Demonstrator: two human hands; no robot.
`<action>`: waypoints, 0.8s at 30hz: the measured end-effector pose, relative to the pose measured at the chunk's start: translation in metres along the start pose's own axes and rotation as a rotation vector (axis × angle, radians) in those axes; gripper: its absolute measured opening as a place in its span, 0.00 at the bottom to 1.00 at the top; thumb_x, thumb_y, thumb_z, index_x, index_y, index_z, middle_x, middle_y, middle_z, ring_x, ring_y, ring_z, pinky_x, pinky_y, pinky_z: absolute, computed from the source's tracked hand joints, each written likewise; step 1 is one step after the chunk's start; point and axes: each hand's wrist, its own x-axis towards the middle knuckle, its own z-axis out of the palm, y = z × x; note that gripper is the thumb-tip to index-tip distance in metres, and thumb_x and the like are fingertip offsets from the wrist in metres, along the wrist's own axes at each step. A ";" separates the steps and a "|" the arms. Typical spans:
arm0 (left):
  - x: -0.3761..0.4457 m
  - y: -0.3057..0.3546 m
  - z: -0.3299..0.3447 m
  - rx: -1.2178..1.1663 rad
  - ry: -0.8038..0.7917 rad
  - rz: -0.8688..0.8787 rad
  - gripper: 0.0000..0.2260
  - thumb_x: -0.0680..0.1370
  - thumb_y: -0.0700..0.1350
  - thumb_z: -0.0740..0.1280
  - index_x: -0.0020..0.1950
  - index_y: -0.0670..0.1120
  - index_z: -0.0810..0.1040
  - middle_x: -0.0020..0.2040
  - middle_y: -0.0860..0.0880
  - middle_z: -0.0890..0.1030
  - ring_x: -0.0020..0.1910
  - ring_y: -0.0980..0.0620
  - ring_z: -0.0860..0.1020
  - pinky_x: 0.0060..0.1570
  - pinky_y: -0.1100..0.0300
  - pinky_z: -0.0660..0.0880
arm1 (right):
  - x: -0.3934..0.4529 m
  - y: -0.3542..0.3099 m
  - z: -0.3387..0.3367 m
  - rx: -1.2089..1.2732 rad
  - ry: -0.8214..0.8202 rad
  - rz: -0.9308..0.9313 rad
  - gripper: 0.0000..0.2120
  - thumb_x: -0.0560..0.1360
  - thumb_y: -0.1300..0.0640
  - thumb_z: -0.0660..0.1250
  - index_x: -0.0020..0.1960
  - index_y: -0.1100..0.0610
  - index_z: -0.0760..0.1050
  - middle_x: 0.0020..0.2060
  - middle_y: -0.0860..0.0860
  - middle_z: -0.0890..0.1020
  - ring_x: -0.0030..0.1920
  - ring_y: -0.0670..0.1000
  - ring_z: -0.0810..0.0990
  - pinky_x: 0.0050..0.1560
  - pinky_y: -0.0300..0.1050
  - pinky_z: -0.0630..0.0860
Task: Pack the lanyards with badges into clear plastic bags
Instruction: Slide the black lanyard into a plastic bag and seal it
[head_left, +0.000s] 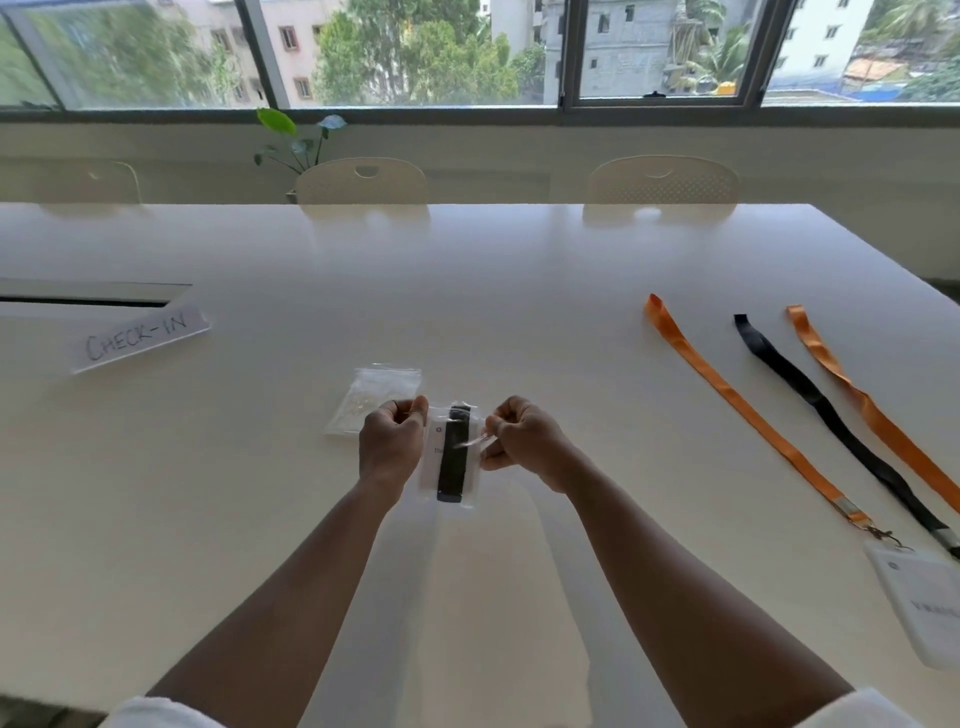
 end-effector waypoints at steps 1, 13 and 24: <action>0.000 -0.003 -0.010 0.018 0.023 -0.003 0.11 0.80 0.53 0.65 0.48 0.46 0.80 0.40 0.50 0.80 0.39 0.52 0.76 0.43 0.58 0.72 | 0.000 -0.001 0.009 -0.009 -0.030 0.011 0.02 0.81 0.62 0.60 0.49 0.61 0.70 0.37 0.59 0.80 0.29 0.50 0.83 0.33 0.42 0.82; 0.001 -0.033 -0.099 0.168 0.199 -0.070 0.12 0.79 0.53 0.66 0.42 0.47 0.80 0.37 0.51 0.81 0.41 0.48 0.78 0.42 0.58 0.72 | 0.011 0.000 0.089 -0.370 -0.179 -0.060 0.05 0.75 0.57 0.68 0.40 0.53 0.76 0.33 0.47 0.76 0.33 0.44 0.72 0.31 0.36 0.69; 0.000 -0.042 -0.124 0.414 0.226 -0.096 0.09 0.75 0.55 0.67 0.43 0.51 0.81 0.44 0.52 0.83 0.47 0.47 0.80 0.48 0.56 0.76 | 0.015 0.010 0.108 -0.649 -0.081 -0.223 0.08 0.71 0.49 0.73 0.41 0.53 0.81 0.44 0.47 0.78 0.44 0.48 0.78 0.46 0.44 0.79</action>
